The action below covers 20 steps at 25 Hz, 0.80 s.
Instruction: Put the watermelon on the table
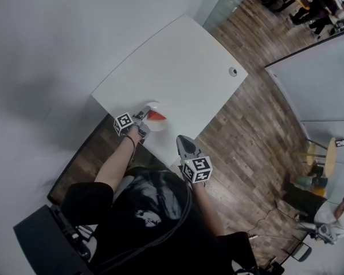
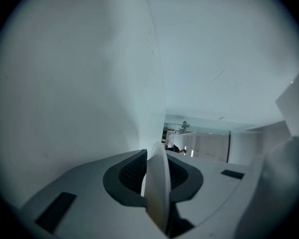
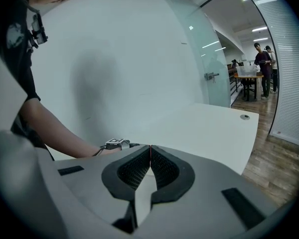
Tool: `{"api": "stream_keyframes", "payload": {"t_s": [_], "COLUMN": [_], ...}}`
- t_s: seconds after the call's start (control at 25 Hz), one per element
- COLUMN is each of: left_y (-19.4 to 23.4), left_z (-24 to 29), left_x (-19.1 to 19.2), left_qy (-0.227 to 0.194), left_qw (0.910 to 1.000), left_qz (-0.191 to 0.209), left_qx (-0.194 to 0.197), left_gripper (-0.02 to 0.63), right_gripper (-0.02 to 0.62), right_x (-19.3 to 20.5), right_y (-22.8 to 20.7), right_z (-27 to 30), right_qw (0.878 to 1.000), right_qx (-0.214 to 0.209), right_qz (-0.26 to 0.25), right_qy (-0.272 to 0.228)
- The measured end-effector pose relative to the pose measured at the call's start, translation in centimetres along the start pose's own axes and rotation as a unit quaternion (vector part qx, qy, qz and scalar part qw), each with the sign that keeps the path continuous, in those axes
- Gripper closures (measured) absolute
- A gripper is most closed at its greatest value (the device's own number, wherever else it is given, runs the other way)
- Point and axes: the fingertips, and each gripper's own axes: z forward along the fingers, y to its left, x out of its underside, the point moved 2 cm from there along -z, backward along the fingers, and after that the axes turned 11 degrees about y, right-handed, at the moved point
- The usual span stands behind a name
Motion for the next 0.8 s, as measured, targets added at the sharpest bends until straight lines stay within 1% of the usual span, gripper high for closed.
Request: {"api": "stream_keyframes", "payload": {"t_s": [0.08,0.12,0.16,0.2,0.24,0.28,0.32,0.36,0.4,0.44,0.48,0.52,0.56,0.6,0.64,0.68,0.72,0.76,0.8], "left_y": [0.5,0.6,0.5,0.3,0.0,-0.3,-0.5,-0.7,-0.8,-0.8,-0.8,-1.1,-1.5,-2.1,-2.9,-3.8,-4.7,-5.6,-6.5], "left_z": [0.5,0.8,1.2,1.5,1.7,1.9,2.0,1.9,1.7,1.4,1.0,0.6,0.1,-0.3,-0.8,-1.3,-1.8,-2.3,-3.0], "left_x": [-1.0,-1.6,-2.1,-2.4,-2.7,-3.0,-3.2,-3.5,-3.8,-4.1,-4.5,-5.0,-5.4,-5.8,-6.1,-6.2,-6.3,-6.2,-5.9], "left_qy": [-0.004,-0.001,0.006,0.015,0.024,0.032,0.039,0.048,0.057,0.067,0.073,0.075,0.070,0.059,0.043,0.025,0.010,-0.002,-0.011], "left_qw": [0.9995,0.9987,0.9967,0.9928,0.9865,0.9776,0.9661,0.9514,0.9327,0.9085,0.8778,0.8419,0.8058,0.7748,0.7516,0.7357,0.7251,0.7190,0.7189], "left_qz": [0.013,0.030,0.056,0.090,0.128,0.166,0.203,0.241,0.278,0.319,0.365,0.414,0.462,0.501,0.532,0.555,0.571,0.581,0.586], "left_qx": [-0.027,-0.042,-0.058,-0.077,-0.100,-0.126,-0.154,-0.186,-0.222,-0.261,-0.302,-0.338,-0.364,-0.380,-0.387,-0.387,-0.385,-0.381,-0.373], "left_gripper": [0.551,0.550,0.550,0.551,0.551,0.551,0.551,0.549,0.538,0.506,0.491,0.484,0.466,0.466,0.466,0.466,0.466,0.466,0.466], "right_gripper": [0.583,0.584,0.583,0.583,0.583,0.584,0.583,0.583,0.584,0.584,0.583,0.583,0.583,0.584,0.583,0.584,0.584,0.583,0.583], "right_x": [-0.6,-0.9,-1.2,-1.5,-1.7,-1.9,-2.1,-2.3,-2.6,-2.7,-2.8,-2.9,-3.1,-3.2,-3.3,-3.3,-3.3,-3.3,-3.2], "right_y": [-0.2,-0.4,-0.5,-0.6,-0.7,-0.7,-0.6,-0.5,-0.4,-0.3,-0.2,0.0,0.2,0.5,0.7,0.9,1.0,1.1,1.2], "right_z": [0.1,0.2,0.4,0.6,0.8,0.9,1.1,1.2,1.4,1.6,1.8,1.9,2.0,2.1,2.1,2.1,2.1,2.1,2.2], "right_qw": [1.000,1.000,1.000,1.000,1.000,1.000,1.000,1.000,0.999,0.999,0.999,0.999,0.999,0.999,0.998,0.998,0.998,0.998,0.997], "right_qx": [-0.002,-0.004,-0.008,-0.013,-0.018,-0.023,-0.026,-0.029,-0.032,-0.035,-0.039,-0.044,-0.048,-0.052,-0.056,-0.059,-0.062,-0.065,-0.066], "right_qz": [-0.003,-0.001,0.002,0.006,0.009,0.008,0.005,0.001,-0.002,-0.003,-0.004,-0.005,-0.008,-0.012,-0.014,-0.015,-0.014,-0.014,-0.013], "right_qy": [0.003,0.004,0.003,0.003,0.002,0.001,-0.001,-0.003,-0.005,-0.007,-0.007,-0.007,-0.008,-0.010,-0.013,-0.015,-0.018,-0.021,-0.024]}}
